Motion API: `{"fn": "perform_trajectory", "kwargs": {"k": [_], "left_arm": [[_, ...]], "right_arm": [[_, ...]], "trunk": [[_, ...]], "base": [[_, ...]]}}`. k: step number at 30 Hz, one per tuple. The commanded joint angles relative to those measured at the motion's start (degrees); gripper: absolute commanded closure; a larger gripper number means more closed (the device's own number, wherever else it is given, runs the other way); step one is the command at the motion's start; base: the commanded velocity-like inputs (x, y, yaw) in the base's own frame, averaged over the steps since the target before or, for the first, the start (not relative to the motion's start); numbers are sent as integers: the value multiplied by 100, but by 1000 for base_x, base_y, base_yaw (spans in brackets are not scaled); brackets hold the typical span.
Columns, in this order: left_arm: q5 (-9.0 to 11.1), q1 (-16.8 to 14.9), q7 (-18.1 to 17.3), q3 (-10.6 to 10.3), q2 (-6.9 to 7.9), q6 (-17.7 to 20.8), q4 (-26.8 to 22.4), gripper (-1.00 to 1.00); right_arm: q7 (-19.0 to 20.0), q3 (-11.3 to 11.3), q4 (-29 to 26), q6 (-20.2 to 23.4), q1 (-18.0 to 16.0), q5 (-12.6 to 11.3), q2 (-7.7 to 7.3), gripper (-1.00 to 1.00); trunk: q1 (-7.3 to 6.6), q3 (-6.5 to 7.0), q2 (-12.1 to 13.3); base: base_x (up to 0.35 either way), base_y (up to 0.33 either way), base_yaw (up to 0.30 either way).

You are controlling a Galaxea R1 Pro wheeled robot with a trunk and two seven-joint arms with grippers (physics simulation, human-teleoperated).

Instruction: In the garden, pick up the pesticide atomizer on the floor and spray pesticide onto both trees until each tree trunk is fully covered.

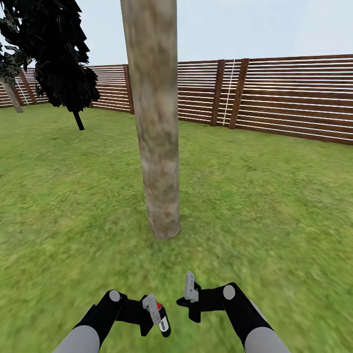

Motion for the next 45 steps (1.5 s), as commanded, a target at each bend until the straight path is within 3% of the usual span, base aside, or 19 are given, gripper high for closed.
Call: {"fn": "perform_trajectory", "kwargs": {"k": [1, 5, 8, 11, 16, 27, 45], "left_arm": [[-58, -4, -22, 47, -9, -55, -4, 100], [-70, 2, 40, 51, -4, -64, 34, 100], [-97, 2, 470, 36, 7, -84, 306, 100], [-101, -3, 573, 31, 5, -95, 431, 100], [-94, -5, 592, 29, -15, -99, 456, 100], [-85, -19, 611, -31, -268, -99, 408, 100], [-41, -49, 611, -32, -299, -104, 378, 100]], "right_arm": [[29, -43, -7, -25, -4, 41, 10, 100], [29, -43, 2, -25, -4, 40, 10, 100], [29, -43, 8, -25, -4, 40, 10, 100], [29, -43, 9, -25, -4, 40, 10, 100], [29, -43, 9, -25, -4, 41, 10, 100], [29, -43, 9, -25, -4, 42, 10, 100], [29, -43, 13, -25, -4, 49, 10, 100]], "trunk": [[-1, -5, -2], [-1, -5, -2], [-1, -5, -2], [-1, -5, -2], [-1, -5, -2], [-1, -5, -2], [-1, -5, -2]], "base": [[0, 0, 0], [0, 0, 0], [0, 0, 0], [0, 0, 0], [0, 0, 0], [0, 0, 0], [0, 0, 0]]}}
